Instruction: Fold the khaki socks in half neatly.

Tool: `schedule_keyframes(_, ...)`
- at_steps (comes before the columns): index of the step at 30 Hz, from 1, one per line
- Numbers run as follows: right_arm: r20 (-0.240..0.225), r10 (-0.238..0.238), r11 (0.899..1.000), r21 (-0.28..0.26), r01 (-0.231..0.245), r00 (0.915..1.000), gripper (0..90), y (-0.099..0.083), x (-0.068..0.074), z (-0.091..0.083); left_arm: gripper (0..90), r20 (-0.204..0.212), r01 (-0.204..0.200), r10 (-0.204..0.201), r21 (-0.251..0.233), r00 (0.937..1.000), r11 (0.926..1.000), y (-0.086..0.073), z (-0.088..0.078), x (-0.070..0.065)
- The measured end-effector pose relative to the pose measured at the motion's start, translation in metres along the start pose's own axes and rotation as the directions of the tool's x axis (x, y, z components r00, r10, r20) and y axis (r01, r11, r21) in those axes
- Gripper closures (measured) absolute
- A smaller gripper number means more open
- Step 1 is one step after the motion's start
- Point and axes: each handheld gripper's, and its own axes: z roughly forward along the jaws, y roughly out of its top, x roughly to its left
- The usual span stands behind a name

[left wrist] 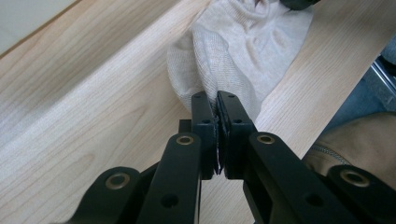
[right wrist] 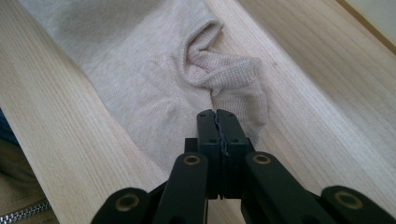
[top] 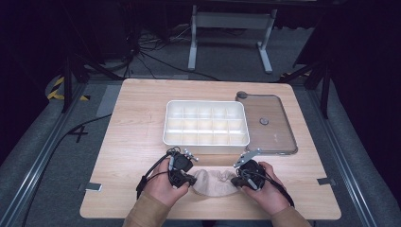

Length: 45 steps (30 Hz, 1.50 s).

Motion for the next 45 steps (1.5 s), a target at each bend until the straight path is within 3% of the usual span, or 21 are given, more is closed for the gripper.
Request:
schedule_keyframes(11, -0.014, -0.024, 0.999, -0.03, 0.024, 0.9996, 90.0, 0.005, 0.016, 0.007, 86.7, 0.002, -0.025, 0.025, -0.026, 0.9997, 0.9993, 0.004, -0.005, -0.007)
schedule_keyframes(19, 0.001, -0.032, 0.998, -0.045, 0.032, 0.9995, 90.0, 0.009, 0.027, 0.011, 86.8, 0.006, -0.049, 0.049, -0.038, 0.9988, 0.9981, 0.008, -0.005, -0.015)
schedule_keyframes(36, 0.011, -0.008, 0.997, -0.074, 0.008, 0.9999, 90.0, 0.005, 0.03, 0.012, 86.8, 0.029, -0.121, 0.122, -0.04, 0.9921, 0.9919, 0.026, 0.014, -0.036)
schedule_keyframes(37, -0.007, -0.011, 0.997, -0.075, 0.01, 0.9999, 89.9, 0.005, 0.03, 0.013, 86.8, 0.029, -0.12, 0.121, -0.04, 0.9922, 0.992, 0.026, 0.015, -0.037)
schedule_keyframes(45, 0.001, 0.001, 0.995, -0.1, -0.001, 1.0, 89.9, 0.001, 0.034, 0.013, 86.8, 0.042, -0.154, 0.155, -0.011, 0.9871, 0.988, 0.034, 0.029, -0.044)
